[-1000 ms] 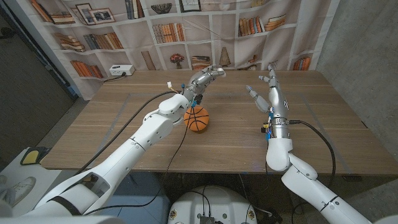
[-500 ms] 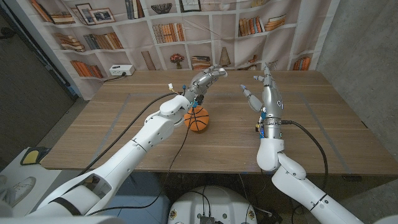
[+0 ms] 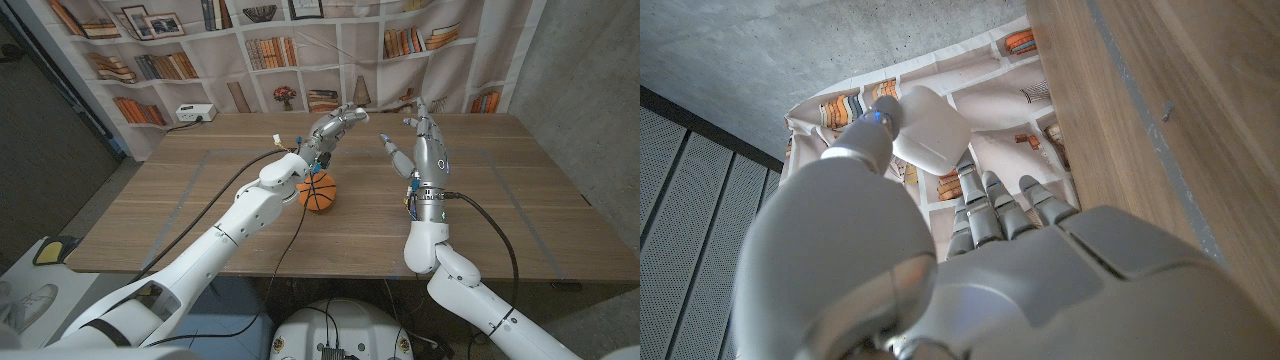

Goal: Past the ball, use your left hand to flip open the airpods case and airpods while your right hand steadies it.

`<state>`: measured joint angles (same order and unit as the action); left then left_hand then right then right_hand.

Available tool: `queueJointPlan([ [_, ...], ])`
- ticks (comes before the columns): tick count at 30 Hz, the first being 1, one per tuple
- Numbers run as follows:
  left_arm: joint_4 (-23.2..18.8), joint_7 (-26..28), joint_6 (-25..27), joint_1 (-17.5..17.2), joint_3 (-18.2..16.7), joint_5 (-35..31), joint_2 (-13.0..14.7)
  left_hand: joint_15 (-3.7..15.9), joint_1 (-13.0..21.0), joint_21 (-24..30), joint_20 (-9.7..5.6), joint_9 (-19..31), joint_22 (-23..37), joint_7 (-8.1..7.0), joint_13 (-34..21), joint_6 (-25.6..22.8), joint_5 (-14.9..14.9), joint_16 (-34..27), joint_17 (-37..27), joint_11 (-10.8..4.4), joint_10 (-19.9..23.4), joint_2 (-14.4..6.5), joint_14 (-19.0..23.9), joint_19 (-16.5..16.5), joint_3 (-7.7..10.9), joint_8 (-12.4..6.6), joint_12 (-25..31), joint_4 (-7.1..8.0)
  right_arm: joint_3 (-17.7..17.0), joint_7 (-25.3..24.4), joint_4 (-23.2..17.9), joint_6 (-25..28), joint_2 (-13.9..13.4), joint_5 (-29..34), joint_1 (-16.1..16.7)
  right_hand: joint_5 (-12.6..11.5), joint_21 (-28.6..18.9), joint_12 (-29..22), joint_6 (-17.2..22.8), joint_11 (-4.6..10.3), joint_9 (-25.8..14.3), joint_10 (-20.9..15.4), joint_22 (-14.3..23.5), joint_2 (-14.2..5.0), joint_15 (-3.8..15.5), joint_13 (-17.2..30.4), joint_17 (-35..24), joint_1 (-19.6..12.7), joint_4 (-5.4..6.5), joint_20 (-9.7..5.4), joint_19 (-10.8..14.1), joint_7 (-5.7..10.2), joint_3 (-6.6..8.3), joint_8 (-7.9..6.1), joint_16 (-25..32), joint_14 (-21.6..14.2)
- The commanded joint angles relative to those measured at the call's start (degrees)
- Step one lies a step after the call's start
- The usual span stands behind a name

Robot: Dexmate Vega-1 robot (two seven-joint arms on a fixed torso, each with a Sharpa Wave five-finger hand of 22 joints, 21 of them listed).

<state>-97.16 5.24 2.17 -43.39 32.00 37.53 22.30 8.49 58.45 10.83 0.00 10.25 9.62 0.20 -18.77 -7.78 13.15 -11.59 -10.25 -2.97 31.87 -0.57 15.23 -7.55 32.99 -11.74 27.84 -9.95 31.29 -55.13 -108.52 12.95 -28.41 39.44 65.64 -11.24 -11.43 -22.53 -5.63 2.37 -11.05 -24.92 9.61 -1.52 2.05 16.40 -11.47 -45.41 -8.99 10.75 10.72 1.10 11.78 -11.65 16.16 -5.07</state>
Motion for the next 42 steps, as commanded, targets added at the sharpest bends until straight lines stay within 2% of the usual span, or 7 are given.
queueJointPlan([
  [1, -1.0, 1.2, -0.7, -1.0, 0.2, 0.2, -0.8, -0.09, 2.2, -0.4, 0.20, 0.3, 0.2, -0.58, -4.4, 0.7, 0.4, 0.4, -0.2, -9.38, 12.6, -2.4, -0.6, 1.3, -0.40, 0.52, -0.1, 0.07, 2.9, -1.6, 0.6, 6.4, 1.5, 3.1, -1.8, 0.0, 0.2, -0.2, -0.6, -0.37, -0.2, -0.5, 0.0, -0.12, 1.00, 0.2, -0.1, -1.1, 0.11, 0.20, 0.4, 0.12, 0.46, 0.11, 0.0, -0.4],
  [8, -1.0, 2.0, -1.0, -1.2, 0.4, 0.3, -1.5, 0.04, 2.3, -0.3, 0.22, 0.3, 0.2, -0.51, -4.5, -0.1, 0.4, 0.4, -0.2, -9.45, 12.7, -2.4, -0.6, 1.4, -0.56, 0.23, -0.2, 0.05, 4.9, -2.7, 0.8, 11.2, 2.7, 5.8, -2.7, 0.1, 0.2, -1.2, -0.6, -0.23, -0.3, -3.0, 0.0, 0.07, 1.08, 0.4, -0.3, -1.2, 0.23, 0.34, 1.0, -0.21, 0.36, 0.04, 0.6, -2.4],
  [21, -1.5, 1.9, -0.9, -1.8, 0.7, 1.4, -2.0, 0.13, 2.5, -0.1, 0.26, 0.3, 0.2, -0.54, -4.6, -0.3, 0.5, 0.2, -0.1, -9.44, 13.0, -2.3, -0.2, 1.1, -0.65, 0.24, -0.3, 0.04, 6.5, -3.7, 1.7, 13.2, 3.7, 4.9, -3.9, 0.1, 0.4, -1.0, -1.4, -0.49, -0.3, -2.3, 0.0, 0.30, 0.39, 0.6, -0.3, -2.1, -0.03, 0.25, 1.1, -0.60, 0.49, 0.28, 0.3, -2.5],
  [29, -2.0, 1.9, -1.1, -2.5, 0.8, 2.1, -2.3, 0.06, 2.6, 0.0, 0.23, 0.3, 0.2, -0.60, -4.7, -0.3, 0.6, 0.4, -0.1, -9.44, 13.0, -2.3, -0.7, 1.0, -0.62, 0.29, -0.4, 0.02, 7.5, -4.5, 2.1, 16.4, 5.5, 4.9, -4.5, 0.2, 1.0, -1.0, -1.9, -0.98, -0.4, -2.0, 0.0, 0.71, -0.43, 0.7, -0.5, -1.9, 0.18, 1.26, -0.3, -1.08, 0.24, 0.37, 0.1, -2.3],
  [36, -2.2, 2.5, -1.6, -3.1, 0.9, 2.3, -2.7, 0.12, 2.6, 0.1, 0.25, 0.3, 0.2, -0.63, -4.7, 0.3, 0.7, 0.3, -0.2, -9.45, 12.9, -2.3, -0.3, 0.8, -0.68, 0.56, -0.6, 0.09, 8.3, -4.2, 2.1, 20.2, 7.2, 4.9, -5.3, 0.3, 0.9, -1.6, -1.8, -1.48, -0.4, -3.3, 0.1, 1.00, -0.60, 0.9, -0.6, -1.6, 0.42, 1.32, -0.4, -1.49, -0.02, 0.24, 0.4, -3.7],
  [42, -1.8, 2.0, -2.1, -3.2, 1.1, 2.6, -3.0, 0.11, 2.6, 0.1, 0.21, 0.3, 0.2, -0.69, -4.7, 0.3, 0.7, 0.3, -0.2, -9.44, 12.9, -2.4, -0.2, 0.7, -0.74, 0.53, -0.6, 0.11, 9.2, -4.4, 2.7, 20.4, 6.9, 4.7, -5.8, 0.3, 0.9, -1.9, -1.7, -1.21, -0.4, -4.0, 0.1, 1.08, -0.41, 0.9, -0.7, -1.6, 0.48, 1.32, -0.3, -1.69, -0.09, 0.17, 0.5, -4.1],
])
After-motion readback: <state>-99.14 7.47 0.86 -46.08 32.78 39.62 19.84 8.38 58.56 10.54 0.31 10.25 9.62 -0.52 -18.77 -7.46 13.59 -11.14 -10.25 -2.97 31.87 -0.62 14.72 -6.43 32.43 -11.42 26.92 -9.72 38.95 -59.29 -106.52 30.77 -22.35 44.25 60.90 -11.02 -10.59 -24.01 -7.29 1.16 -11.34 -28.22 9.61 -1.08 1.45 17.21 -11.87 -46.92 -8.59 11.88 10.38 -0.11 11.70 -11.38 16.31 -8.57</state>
